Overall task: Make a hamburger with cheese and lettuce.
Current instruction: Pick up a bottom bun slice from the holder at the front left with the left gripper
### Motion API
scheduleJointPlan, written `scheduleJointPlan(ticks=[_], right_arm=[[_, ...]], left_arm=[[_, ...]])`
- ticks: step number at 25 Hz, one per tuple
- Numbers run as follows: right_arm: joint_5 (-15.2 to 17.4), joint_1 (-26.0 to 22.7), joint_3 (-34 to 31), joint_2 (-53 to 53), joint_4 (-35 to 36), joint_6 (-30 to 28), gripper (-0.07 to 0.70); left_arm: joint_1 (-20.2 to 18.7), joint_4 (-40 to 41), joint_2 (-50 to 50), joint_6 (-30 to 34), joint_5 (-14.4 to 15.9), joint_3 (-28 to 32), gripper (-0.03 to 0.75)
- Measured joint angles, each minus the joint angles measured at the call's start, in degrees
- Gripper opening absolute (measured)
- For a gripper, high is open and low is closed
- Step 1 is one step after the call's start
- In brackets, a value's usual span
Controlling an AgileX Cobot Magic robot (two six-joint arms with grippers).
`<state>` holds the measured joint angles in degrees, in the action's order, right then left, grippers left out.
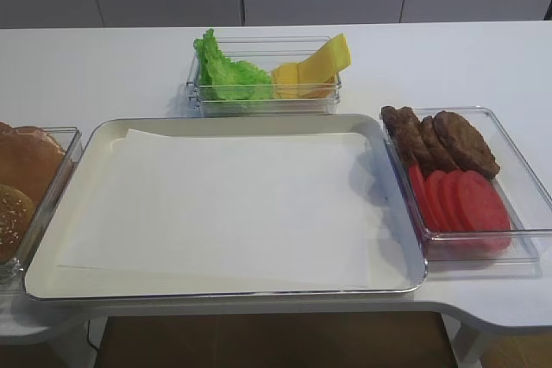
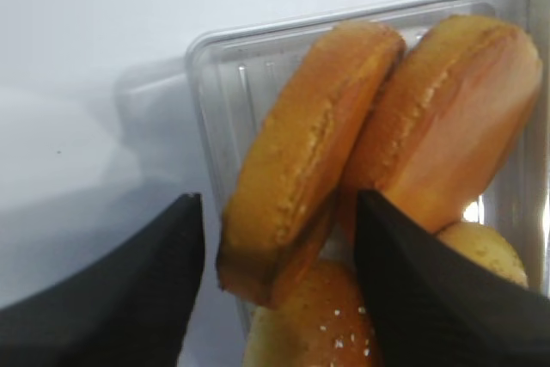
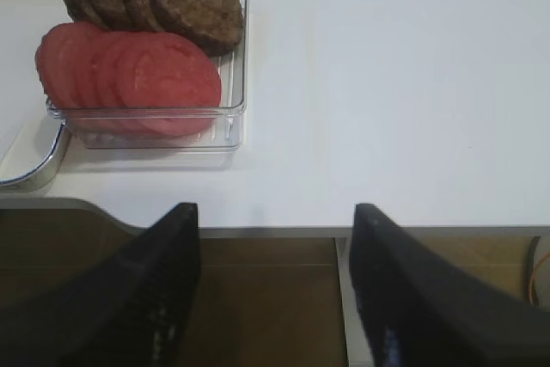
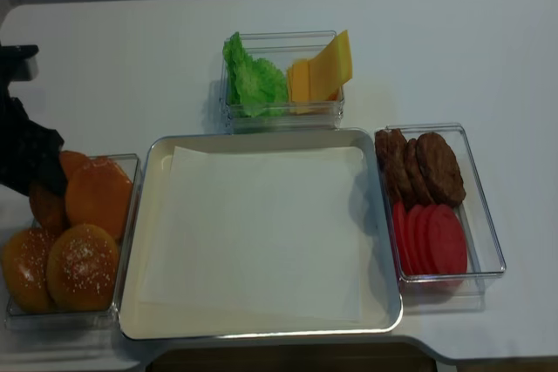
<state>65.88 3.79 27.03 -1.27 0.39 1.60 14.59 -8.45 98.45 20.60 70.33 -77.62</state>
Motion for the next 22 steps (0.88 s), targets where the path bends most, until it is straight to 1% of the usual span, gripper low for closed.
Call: scheduleJointPlan(ticks=[8,17,22], right_arm=[[0.0,0.0,0.0,0.0,0.0,0.0,0.44],[0.0,0.0,0.0,0.0,0.0,0.0,0.44],[0.0,0.0,0.0,0.0,0.0,0.0,0.44]], left_arm=[[0.0,-1.88,0.0,-0.12,0.0,0.0,0.416],[0.0,-1.88,0.0,-0.12,0.0,0.0,0.416],[0.0,-0.44,0.0,-0.12,0.0,0.0,0.416]])
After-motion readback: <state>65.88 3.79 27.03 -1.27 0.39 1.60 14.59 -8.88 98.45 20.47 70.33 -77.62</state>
